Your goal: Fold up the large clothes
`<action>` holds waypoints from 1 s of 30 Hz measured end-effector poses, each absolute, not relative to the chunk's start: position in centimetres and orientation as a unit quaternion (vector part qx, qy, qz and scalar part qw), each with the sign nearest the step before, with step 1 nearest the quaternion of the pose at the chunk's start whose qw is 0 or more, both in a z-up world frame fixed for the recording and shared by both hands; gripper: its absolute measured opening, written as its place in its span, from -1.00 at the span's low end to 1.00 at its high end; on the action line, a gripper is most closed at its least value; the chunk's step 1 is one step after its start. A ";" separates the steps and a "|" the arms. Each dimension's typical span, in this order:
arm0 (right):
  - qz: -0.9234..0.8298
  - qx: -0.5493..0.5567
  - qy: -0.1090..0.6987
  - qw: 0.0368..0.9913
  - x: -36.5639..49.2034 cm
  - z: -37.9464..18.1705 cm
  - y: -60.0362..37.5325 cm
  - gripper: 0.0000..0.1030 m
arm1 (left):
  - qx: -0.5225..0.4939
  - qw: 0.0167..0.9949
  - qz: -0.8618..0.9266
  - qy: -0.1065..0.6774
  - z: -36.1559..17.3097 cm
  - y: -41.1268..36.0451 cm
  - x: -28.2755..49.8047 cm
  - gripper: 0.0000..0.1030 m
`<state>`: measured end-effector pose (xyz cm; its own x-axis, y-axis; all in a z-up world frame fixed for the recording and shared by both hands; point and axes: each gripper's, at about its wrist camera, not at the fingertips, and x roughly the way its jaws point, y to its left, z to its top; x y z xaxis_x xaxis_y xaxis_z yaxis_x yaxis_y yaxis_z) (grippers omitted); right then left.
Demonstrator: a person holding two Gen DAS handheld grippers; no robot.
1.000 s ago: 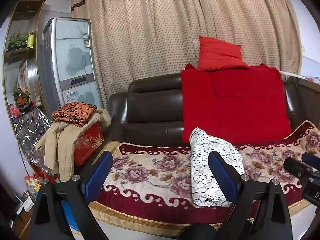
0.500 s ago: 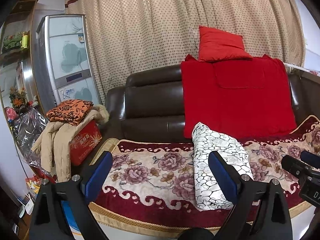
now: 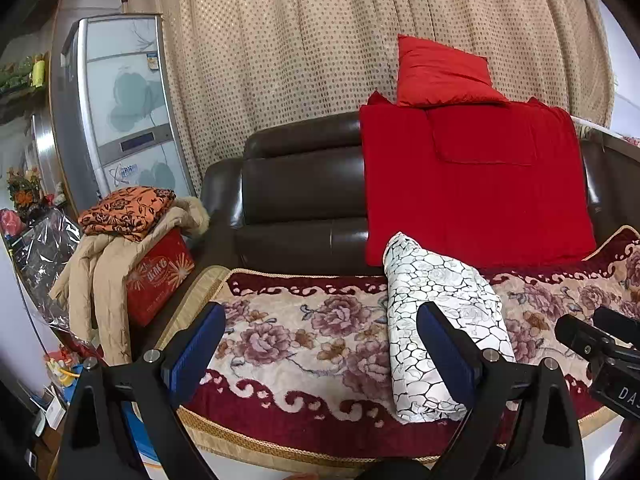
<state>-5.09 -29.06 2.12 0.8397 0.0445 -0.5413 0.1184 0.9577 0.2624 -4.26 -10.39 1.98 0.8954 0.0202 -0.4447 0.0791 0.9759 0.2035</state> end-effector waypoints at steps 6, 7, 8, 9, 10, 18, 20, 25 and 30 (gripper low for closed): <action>-0.022 0.139 0.286 0.948 -5.3 1.9 -28.2 0.49 | 0.100 0.967 -0.011 0.236 1.6 -9.5 -4.6 0.87; -0.023 0.138 0.284 0.949 -5.5 2.0 -28.1 0.49 | 0.099 0.967 -0.011 0.236 1.5 -9.3 -4.7 0.87; -0.022 0.137 0.284 0.949 -5.5 2.1 -28.1 0.49 | 0.097 0.967 -0.010 0.236 1.6 -9.1 -5.0 0.87; -0.023 0.134 0.282 0.950 -5.8 2.2 -27.9 0.49 | 0.095 0.967 -0.009 0.235 1.6 -8.9 -5.1 0.87; -0.024 0.131 0.281 0.950 -6.0 2.3 -27.7 0.49 | 0.092 0.968 -0.009 0.234 1.7 -8.7 -5.3 0.87; -0.028 0.115 0.268 0.956 -7.6 3.6 -26.6 0.49 | 0.079 0.971 -0.012 0.223 2.2 -7.6 -6.7 0.87; -0.027 0.109 0.267 0.957 -7.7 3.8 -26.3 0.49 | 0.076 0.972 -0.015 0.220 2.3 -7.5 -6.8 0.87; -0.033 0.098 0.263 0.959 -7.4 4.2 -26.2 0.49 | 0.066 0.973 -0.022 0.221 2.5 -7.6 -6.0 0.87; -0.044 0.096 0.258 0.960 -6.4 4.3 -26.7 0.49 | 0.075 0.970 -0.024 0.230 2.2 -7.9 -4.6 0.87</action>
